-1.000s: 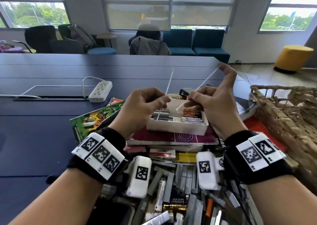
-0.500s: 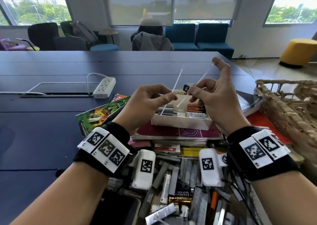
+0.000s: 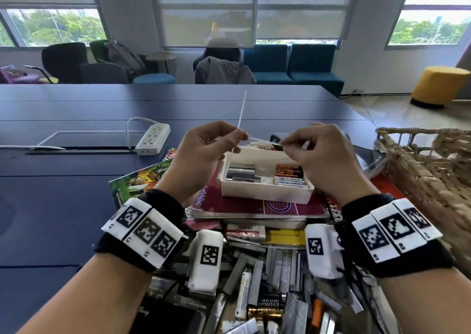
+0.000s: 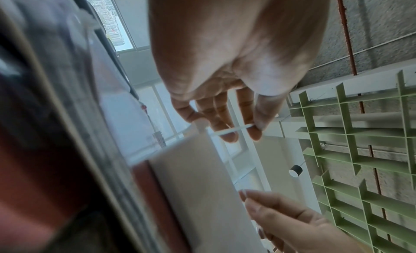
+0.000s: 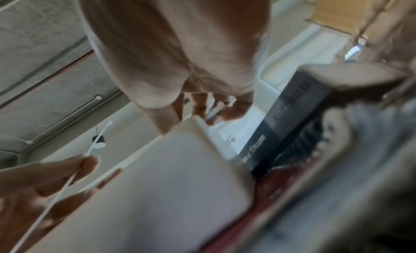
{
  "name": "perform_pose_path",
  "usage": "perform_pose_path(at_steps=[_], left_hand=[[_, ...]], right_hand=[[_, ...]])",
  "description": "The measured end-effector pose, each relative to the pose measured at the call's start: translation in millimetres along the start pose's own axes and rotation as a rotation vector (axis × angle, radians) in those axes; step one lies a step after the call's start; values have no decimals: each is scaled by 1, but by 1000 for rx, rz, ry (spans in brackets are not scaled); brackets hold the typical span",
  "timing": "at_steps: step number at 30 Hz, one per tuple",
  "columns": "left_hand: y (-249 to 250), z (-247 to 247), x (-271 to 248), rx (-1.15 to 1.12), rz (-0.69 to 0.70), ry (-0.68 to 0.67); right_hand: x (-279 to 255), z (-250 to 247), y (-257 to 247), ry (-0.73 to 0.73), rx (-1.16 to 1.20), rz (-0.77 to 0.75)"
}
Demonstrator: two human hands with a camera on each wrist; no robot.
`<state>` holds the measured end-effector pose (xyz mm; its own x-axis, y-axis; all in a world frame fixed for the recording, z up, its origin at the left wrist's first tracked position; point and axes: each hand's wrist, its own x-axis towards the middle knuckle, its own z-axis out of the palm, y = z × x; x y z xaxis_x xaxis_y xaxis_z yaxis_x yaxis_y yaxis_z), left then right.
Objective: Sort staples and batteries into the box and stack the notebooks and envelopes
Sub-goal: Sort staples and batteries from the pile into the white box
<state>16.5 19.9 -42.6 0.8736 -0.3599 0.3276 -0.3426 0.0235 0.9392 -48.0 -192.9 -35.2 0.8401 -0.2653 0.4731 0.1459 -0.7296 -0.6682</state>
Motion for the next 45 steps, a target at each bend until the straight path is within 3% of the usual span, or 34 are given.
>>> perform_pose_path(at_steps=[9,14,19,27,32,45], left_hand=[[-12,3,3,125,-118,46],[-14,4,3,164,-110,46],[-12,3,3,152,-151,41],[-6,3,0,185,-151,22],[-5,4,-1,210,-158,26],[-5,4,0,181,-150,15]], right_hand=[[5,5,10,-40,-271,30],[6,5,8,-65,-369,37],[6,5,5,-84,-365,19],[13,-3,12,78,-205,104],[13,-14,19,-6,-224,225],[12,-11,21,81,-184,126]])
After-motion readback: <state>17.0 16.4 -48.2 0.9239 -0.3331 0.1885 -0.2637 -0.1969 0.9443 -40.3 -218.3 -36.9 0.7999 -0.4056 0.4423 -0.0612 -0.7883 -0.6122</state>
